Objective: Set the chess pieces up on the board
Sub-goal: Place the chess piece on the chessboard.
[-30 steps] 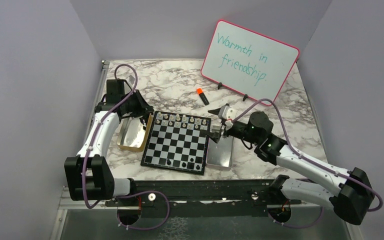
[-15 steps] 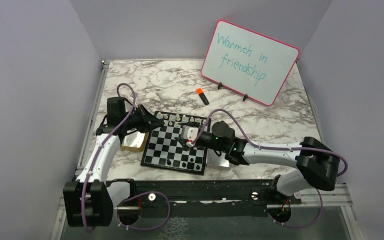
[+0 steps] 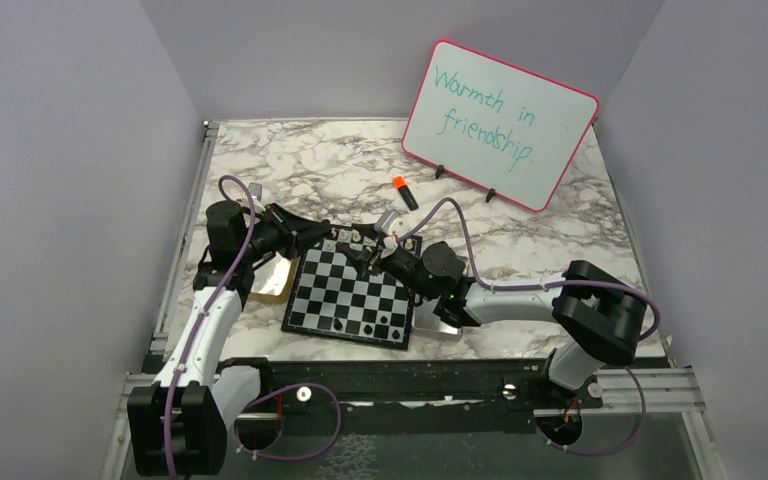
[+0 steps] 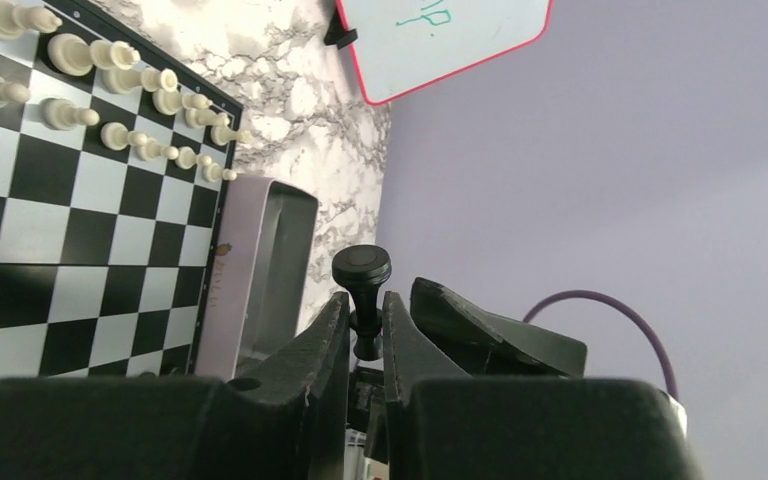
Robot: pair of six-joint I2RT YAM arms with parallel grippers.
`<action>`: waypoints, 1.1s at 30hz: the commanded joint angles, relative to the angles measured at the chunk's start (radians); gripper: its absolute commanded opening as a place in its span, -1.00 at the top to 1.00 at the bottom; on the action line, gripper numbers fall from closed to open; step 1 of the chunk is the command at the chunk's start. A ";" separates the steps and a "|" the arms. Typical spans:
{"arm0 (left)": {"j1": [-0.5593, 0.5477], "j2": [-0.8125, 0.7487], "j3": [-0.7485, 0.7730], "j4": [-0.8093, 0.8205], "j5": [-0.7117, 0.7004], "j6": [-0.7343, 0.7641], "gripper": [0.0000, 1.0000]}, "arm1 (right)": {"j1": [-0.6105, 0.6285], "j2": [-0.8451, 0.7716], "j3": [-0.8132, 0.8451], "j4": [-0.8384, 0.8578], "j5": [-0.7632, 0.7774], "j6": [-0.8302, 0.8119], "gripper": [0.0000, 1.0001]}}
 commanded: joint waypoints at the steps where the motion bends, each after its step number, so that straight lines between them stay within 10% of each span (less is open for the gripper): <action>1: -0.003 -0.019 -0.021 0.077 0.025 -0.081 0.73 | 0.007 0.043 0.038 0.150 0.038 0.122 -0.07; 16: -0.003 -0.020 -0.036 0.110 0.036 -0.131 0.74 | 0.020 0.134 0.125 0.131 0.054 0.182 -0.05; 33: -0.003 -0.019 -0.026 0.138 0.044 -0.165 0.74 | 0.035 0.205 0.228 0.038 0.108 0.159 0.48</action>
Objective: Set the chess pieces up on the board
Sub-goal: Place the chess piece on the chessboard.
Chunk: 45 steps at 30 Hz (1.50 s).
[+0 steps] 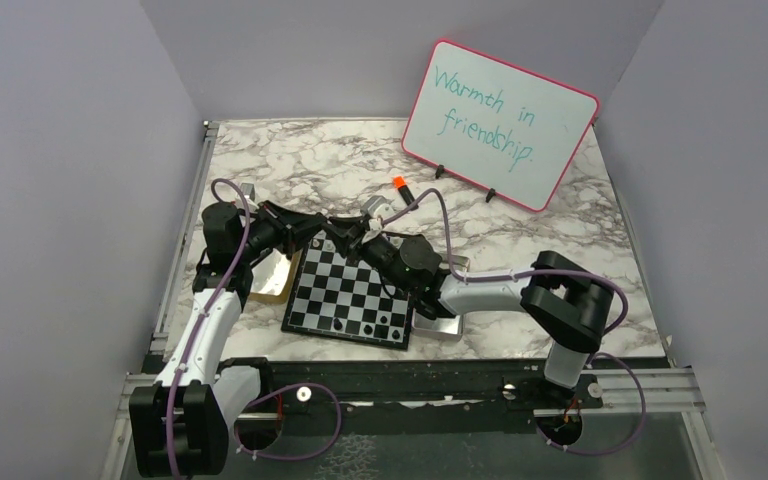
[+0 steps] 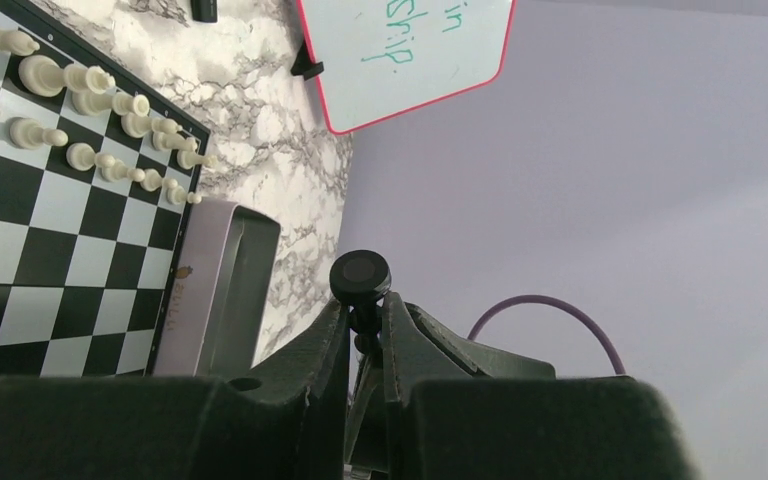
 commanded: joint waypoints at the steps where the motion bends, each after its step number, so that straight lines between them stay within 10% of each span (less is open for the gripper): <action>1: -0.017 -0.017 -0.003 0.034 0.058 -0.014 0.74 | 0.018 0.035 0.061 -0.053 0.021 -0.001 0.44; 9: -0.017 -0.014 0.000 0.045 0.053 -0.020 0.74 | 0.030 0.045 0.049 -0.051 0.029 -0.001 0.31; 17: -0.017 -0.017 -0.004 0.045 0.052 -0.017 0.74 | 0.031 0.039 0.054 -0.018 0.058 -0.001 0.87; 28: -0.017 -0.020 0.012 -0.024 0.021 0.055 -0.03 | 0.031 -0.052 0.006 -0.116 0.100 -0.001 0.98; 45: -0.017 0.178 0.321 -0.391 -0.372 0.688 -0.98 | 0.029 -0.434 0.147 -1.216 0.002 0.128 0.96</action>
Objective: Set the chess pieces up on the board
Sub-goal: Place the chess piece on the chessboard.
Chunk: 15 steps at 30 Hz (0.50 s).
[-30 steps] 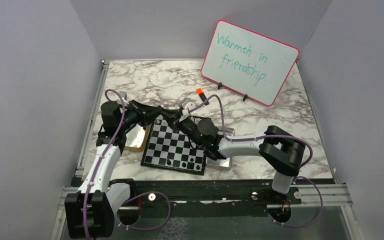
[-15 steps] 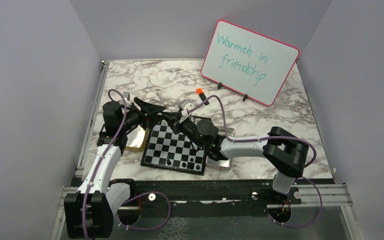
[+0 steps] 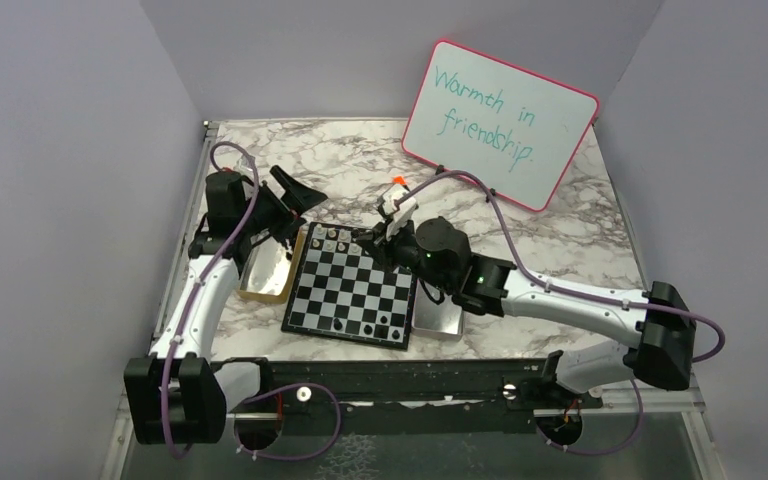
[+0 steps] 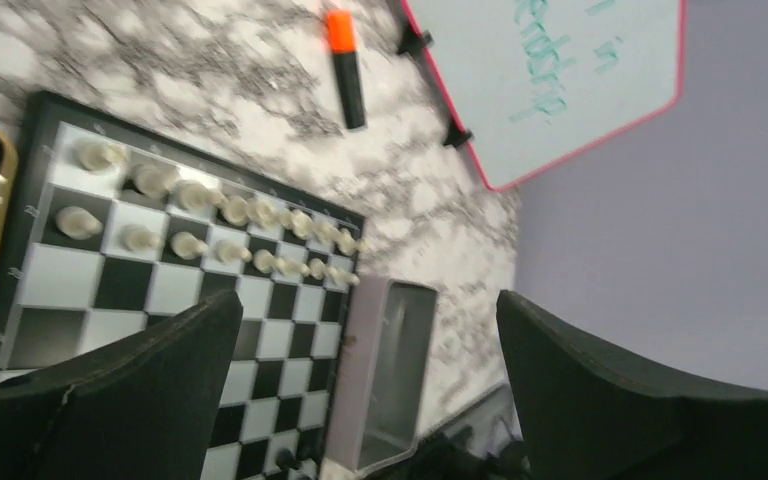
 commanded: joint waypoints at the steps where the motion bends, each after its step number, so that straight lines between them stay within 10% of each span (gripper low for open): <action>1: -0.003 0.074 0.106 -0.125 -0.242 0.280 -0.98 | 0.005 -0.020 0.135 -0.459 -0.093 0.063 0.95; 7: -0.003 0.127 0.135 -0.113 -0.516 0.421 -0.98 | 0.007 0.046 0.285 -0.754 -0.204 0.135 0.95; 15: 0.104 0.225 0.159 -0.110 -0.537 0.422 -0.98 | 0.019 0.205 0.417 -0.935 -0.274 0.188 0.95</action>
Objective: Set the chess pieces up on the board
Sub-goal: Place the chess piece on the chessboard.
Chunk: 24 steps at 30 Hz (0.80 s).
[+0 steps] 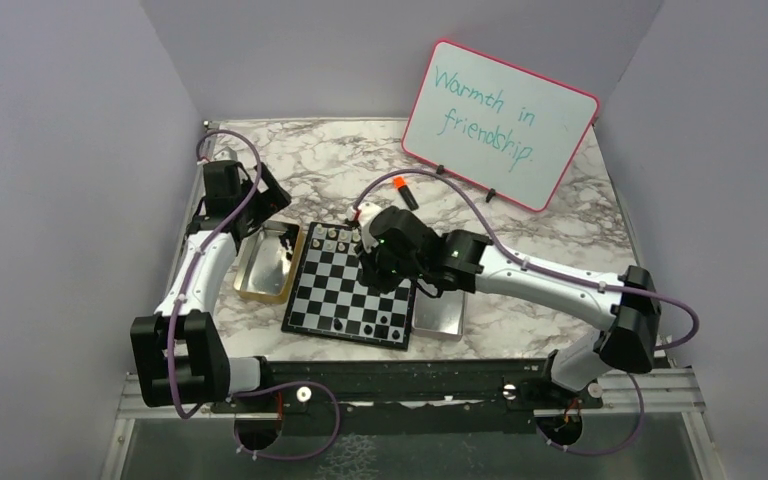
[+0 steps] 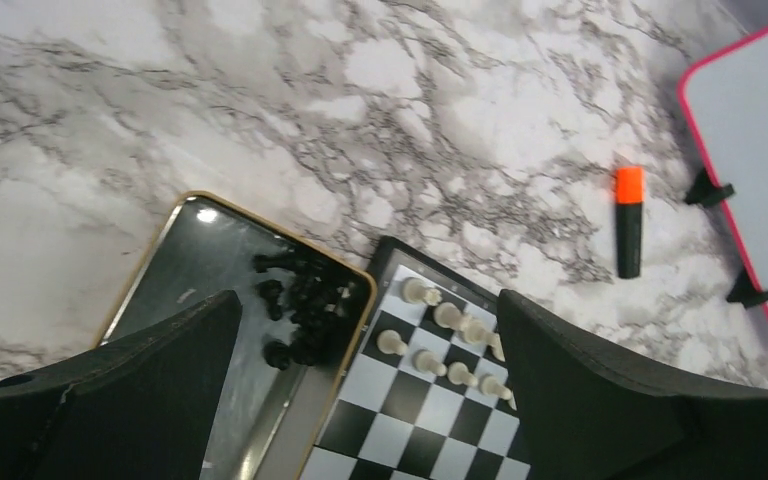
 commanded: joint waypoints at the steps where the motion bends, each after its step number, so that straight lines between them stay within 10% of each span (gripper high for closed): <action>1: 0.081 0.038 0.024 -0.001 -0.066 0.023 -0.98 | 0.018 0.086 0.071 -0.178 -0.076 0.046 0.95; 24: 0.225 0.068 -0.043 -0.041 -0.214 -0.199 -0.98 | 0.045 0.381 0.233 -0.253 -0.142 0.081 0.92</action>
